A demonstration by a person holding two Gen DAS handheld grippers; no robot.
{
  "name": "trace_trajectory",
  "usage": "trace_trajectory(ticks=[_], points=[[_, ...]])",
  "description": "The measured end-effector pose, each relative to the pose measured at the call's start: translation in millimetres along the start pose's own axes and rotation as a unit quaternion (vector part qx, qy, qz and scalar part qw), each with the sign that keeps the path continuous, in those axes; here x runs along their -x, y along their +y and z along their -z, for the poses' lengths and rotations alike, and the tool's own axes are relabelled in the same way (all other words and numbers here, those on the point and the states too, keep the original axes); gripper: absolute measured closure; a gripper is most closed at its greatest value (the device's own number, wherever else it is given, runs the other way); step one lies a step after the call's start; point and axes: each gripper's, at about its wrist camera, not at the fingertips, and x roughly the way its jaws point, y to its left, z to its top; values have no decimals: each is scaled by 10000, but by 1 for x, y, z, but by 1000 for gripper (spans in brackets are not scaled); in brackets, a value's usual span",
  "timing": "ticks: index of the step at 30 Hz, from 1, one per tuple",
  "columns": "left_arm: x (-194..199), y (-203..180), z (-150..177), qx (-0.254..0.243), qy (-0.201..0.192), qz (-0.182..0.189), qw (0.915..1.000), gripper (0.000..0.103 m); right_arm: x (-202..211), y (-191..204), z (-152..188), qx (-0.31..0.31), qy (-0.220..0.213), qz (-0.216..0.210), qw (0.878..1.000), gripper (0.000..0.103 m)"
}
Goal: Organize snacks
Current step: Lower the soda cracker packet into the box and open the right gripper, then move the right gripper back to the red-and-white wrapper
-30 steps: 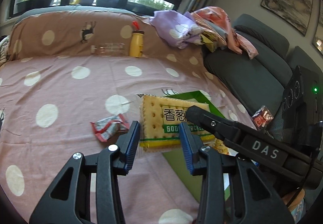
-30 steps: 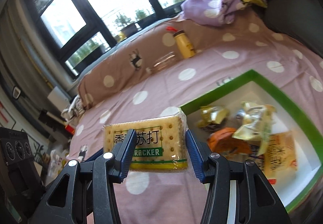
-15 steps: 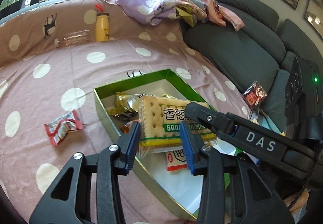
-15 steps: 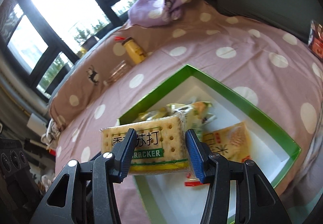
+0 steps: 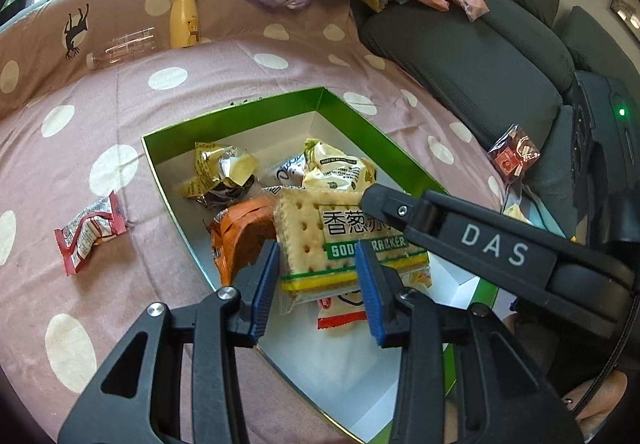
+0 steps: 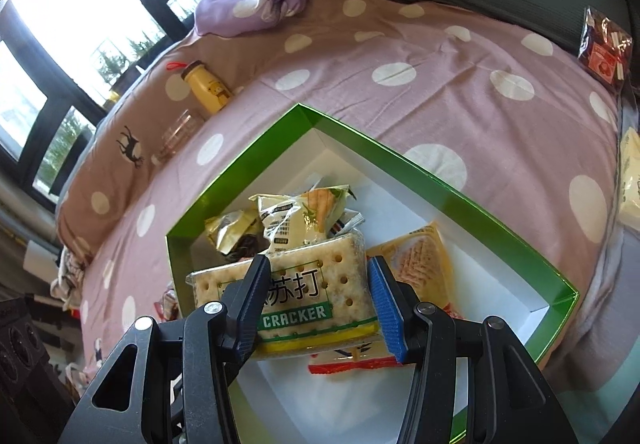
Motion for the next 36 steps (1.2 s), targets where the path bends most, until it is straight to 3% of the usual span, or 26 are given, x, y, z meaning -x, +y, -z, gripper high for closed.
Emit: trace_trajectory(ticks=[12,18,27,29,33,34,36], points=[[-12,2,5,45,251,-78,9996,64,-6,-1,-1,-66,68,169,9998,49],[-6,7,4,84,161,-25,9998,63,-5,0,-1,-69,38,205,9998,49],[37,39,9,421,-305,-200,9984,34,7,22,2,261,-216,81,9994,40],[52,52,13,554,-440,-311,9970,26,10,30,4,376,-294,31,9989,37],[83,88,23,883,-678,-681,9914,21,17,50,8,669,-474,-119,9966,32],[92,99,27,987,-751,-791,9891,15,18,55,10,729,-497,-175,9959,28],[109,120,36,1149,-860,-1021,9844,12,19,67,14,899,-556,-306,9939,19]])
